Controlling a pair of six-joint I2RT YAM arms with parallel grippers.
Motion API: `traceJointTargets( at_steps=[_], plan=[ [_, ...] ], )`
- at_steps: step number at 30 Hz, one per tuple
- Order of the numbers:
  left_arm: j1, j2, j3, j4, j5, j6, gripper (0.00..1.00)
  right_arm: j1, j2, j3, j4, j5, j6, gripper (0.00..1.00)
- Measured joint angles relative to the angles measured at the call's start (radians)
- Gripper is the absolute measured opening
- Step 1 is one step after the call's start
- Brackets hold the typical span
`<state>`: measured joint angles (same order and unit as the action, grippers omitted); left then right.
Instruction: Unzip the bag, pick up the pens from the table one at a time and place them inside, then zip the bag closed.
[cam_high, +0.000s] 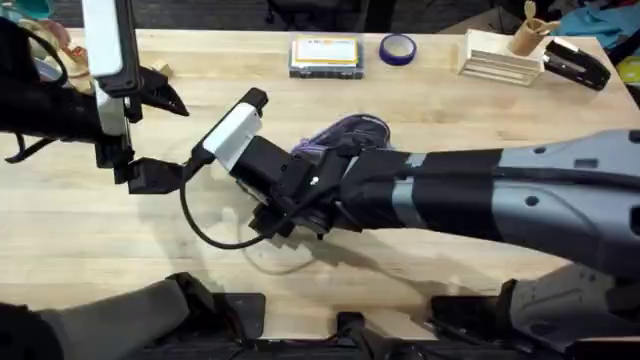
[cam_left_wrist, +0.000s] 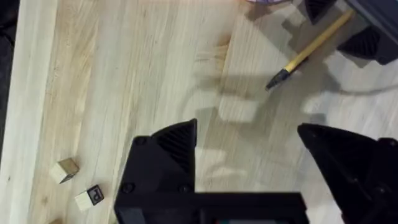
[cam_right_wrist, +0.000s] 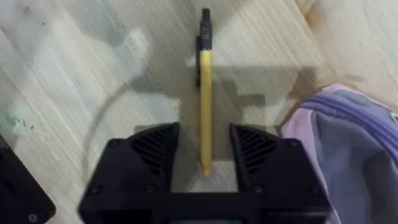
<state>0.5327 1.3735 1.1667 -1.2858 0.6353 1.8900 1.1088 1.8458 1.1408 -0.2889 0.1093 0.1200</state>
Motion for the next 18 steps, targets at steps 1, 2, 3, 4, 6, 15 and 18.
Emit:
traceJointTargets(
  at_steps=[1,2,3,4,6,15,18],
  plan=[
    [0.0,0.0,0.0,0.0,0.0,0.0,0.993,0.0,0.0,0.001,-0.004,0.002,-0.001,0.423],
    [0.0,0.0,0.0,0.0,0.0,0.0,0.993,0.0,0.0,0.002,-0.008,0.003,0.0,0.356],
    [0.0,0.0,0.0,0.0,0.0,0.0,0.993,0.0,0.0,0.003,-0.01,0.005,-0.001,0.282],
    [0.0,0.0,0.0,0.0,0.0,0.0,0.993,-0.001,0.0,0.003,-0.012,0.008,0.0,0.204],
    [0.0,0.0,0.0,0.0,0.0,0.0,0.993,-0.001,0.0,0.004,-0.012,0.017,0.002,0.066],
    [0.0,0.0,0.0,0.0,0.0,0.0,0.993,0.004,-0.001,0.006,-0.018,0.052,0.003,0.038],
    [0.0,0.0,0.0,0.0,0.0,0.0,0.993,0.007,-0.015,0.005,-0.047,0.079,-0.008,0.033]
  ],
)
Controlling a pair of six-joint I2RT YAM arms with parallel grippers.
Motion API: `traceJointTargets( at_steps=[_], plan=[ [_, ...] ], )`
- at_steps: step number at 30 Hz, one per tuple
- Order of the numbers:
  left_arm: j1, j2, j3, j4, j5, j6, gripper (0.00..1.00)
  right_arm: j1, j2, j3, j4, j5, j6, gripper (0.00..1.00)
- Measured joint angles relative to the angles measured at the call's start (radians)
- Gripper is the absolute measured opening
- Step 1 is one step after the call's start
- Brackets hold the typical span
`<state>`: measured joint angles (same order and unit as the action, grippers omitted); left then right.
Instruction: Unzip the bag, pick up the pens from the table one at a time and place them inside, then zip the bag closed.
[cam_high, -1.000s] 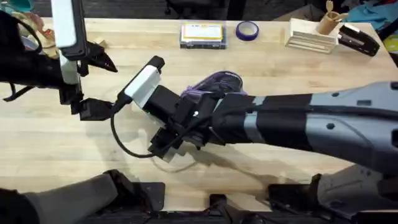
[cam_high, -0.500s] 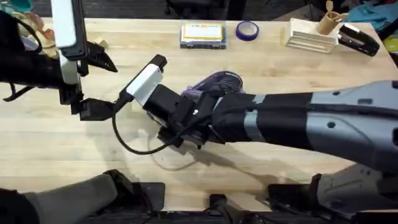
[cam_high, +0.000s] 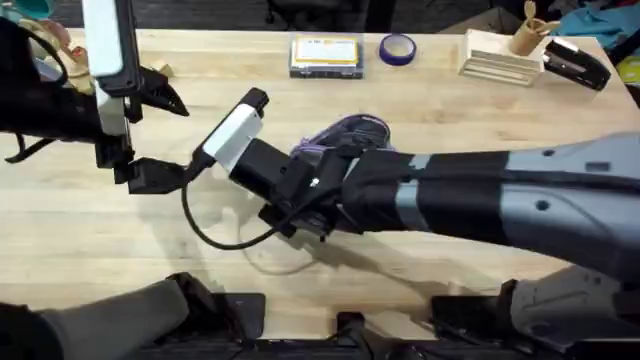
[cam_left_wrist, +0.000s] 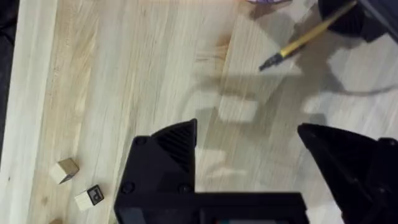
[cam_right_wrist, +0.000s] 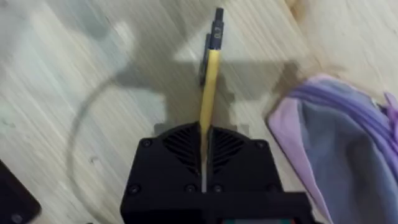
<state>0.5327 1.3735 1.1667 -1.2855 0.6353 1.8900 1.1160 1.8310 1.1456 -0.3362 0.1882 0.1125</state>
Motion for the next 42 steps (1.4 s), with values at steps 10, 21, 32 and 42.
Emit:
traceJointTargets(
  at_steps=[10,21,32,42],
  plan=[
    [0.0,0.0,0.0,-0.025,0.0,0.0,0.994,-0.002,-0.228,-0.019,-0.094,0.032,-0.092,0.029],
    [0.0,0.0,0.0,-0.028,0.0,0.0,0.993,-0.063,-0.467,-0.019,-0.161,0.033,-0.217,0.029],
    [0.0,0.0,0.0,-0.04,0.087,0.0,0.993,-0.183,-0.544,-0.019,-0.246,0.037,-0.587,0.03],
    [0.0,0.0,0.0,-0.071,0.132,0.0,0.992,-0.305,-0.547,-0.019,-0.343,0.037,-0.982,0.031]
  ],
)
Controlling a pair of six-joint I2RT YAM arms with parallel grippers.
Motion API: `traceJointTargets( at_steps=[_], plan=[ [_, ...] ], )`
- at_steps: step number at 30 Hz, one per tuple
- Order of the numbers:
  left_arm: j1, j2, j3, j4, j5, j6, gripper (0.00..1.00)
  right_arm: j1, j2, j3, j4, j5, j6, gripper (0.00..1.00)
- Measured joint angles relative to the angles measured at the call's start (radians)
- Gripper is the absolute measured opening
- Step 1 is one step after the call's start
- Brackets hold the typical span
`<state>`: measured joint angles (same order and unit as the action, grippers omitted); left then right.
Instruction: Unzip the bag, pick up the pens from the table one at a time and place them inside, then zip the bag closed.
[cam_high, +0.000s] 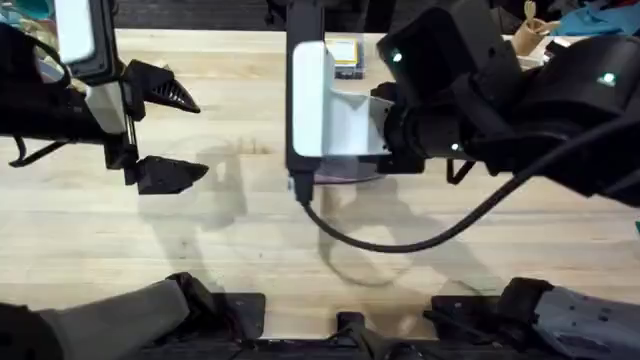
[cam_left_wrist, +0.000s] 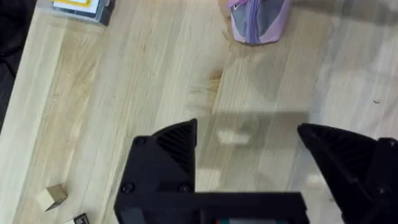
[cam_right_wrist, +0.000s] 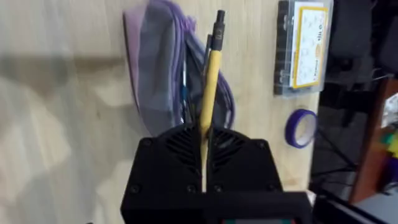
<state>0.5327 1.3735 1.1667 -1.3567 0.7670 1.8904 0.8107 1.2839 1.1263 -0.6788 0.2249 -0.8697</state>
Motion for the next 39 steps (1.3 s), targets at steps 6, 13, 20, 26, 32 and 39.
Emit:
traceJointTargets(
  at_steps=[6,13,20,26,32,39],
  plan=[
    [0.0,0.0,0.0,0.0,0.0,0.0,0.993,-0.088,0.0,0.0,-0.027,0.0,-0.145,0.031],
    [0.0,0.0,0.0,0.0,0.0,0.0,0.993,-0.164,0.0,0.0,-0.149,0.0,-0.346,0.031],
    [0.0,0.0,0.0,0.002,0.0,0.0,0.994,-0.214,0.036,0.0,-0.162,0.0,-0.441,0.031],
    [0.0,0.0,0.0,0.002,0.0,0.0,0.993,-0.222,0.091,0.0,-0.108,-0.011,-0.458,0.031],
    [0.0,0.0,0.0,0.002,0.0,0.0,0.993,-0.222,0.158,0.0,-0.027,-0.062,-0.465,0.031],
    [0.0,0.0,0.0,-0.002,0.0,0.0,0.993,-0.222,0.269,0.0,0.086,-0.127,-0.466,0.031]
  ],
)
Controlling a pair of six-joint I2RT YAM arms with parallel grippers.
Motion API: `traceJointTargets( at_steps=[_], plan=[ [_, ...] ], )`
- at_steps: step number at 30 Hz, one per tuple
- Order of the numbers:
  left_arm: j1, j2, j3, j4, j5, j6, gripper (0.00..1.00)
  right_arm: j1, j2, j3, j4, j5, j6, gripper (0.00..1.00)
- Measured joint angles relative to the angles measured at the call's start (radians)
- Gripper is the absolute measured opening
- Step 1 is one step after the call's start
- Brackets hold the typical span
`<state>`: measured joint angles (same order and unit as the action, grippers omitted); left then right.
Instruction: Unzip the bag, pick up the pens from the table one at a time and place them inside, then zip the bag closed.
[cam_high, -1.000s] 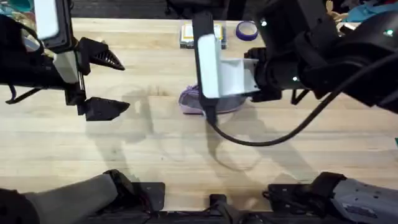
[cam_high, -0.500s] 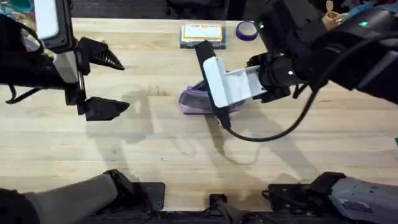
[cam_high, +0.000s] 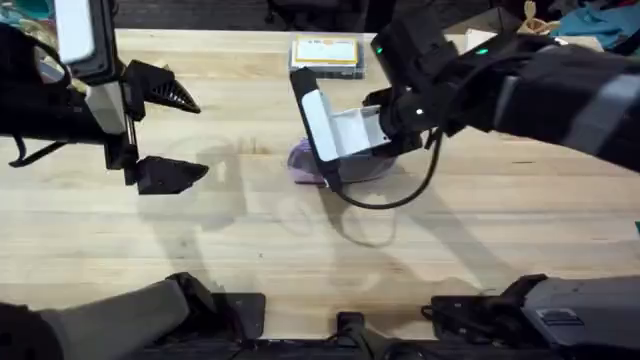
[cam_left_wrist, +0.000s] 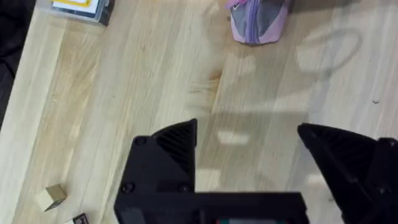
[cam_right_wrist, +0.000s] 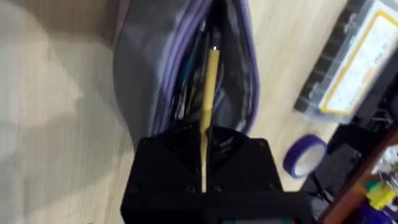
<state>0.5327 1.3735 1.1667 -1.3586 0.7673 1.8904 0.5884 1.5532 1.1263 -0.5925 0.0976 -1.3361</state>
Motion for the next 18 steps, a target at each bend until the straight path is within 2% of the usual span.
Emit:
traceJointTargets(
  at_steps=[7,15,16,18],
  plan=[
    [0.0,0.0,0.0,-0.02,0.0,0.0,0.993,0.015,0.086,0.0,0.046,-0.05,0.0,0.032],
    [0.0,0.0,0.0,-0.03,0.02,0.0,0.993,0.035,0.107,0.0,0.057,-0.062,0.0,0.031],
    [0.0,0.0,0.0,-0.03,0.027,0.0,0.993,0.035,0.107,0.0,0.057,-0.063,0.002,0.084],
    [0.0,0.0,0.0,-0.03,0.037,0.0,0.993,0.035,0.107,0.002,0.07,-0.065,0.0,0.36]
  ],
)
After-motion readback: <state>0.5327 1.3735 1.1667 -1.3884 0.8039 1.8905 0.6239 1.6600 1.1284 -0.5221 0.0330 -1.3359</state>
